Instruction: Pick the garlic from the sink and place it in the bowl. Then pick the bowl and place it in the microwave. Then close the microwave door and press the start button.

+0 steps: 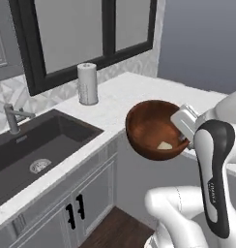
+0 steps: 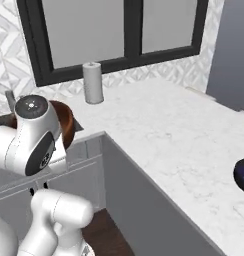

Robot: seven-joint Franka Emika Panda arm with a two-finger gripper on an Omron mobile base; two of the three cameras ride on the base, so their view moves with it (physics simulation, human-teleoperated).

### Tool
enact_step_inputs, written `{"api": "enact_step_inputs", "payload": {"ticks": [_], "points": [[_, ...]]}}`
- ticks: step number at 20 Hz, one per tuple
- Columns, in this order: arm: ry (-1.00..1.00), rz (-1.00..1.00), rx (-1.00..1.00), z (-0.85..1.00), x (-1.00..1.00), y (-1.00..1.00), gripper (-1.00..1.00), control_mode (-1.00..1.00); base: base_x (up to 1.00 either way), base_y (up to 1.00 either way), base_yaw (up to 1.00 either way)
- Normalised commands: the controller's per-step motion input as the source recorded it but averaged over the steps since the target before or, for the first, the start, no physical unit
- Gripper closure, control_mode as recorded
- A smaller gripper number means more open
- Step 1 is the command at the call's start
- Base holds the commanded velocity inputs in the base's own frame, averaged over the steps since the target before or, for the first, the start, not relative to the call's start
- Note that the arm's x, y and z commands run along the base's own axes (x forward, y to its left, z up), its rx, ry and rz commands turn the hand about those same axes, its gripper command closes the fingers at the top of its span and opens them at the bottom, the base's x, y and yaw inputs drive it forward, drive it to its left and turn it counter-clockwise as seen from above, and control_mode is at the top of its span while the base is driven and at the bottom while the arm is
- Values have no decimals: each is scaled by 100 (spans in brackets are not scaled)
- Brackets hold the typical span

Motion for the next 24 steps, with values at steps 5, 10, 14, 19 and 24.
{"api": "enact_step_inputs", "payload": {"ticks": [5,10,14,19,24], "points": [[0,0,0,0,0,0,100,100,-22,2,-89],[0,0,0,0,0,0,100,100,-15,1,-96],[0,0,0,0,0,0,100,100,-9,1,-97],[0,0,0,0,0,0,100,100,-12,1,-95],[0,0,0,0,0,0,100,100,-6,0,-92]]}}
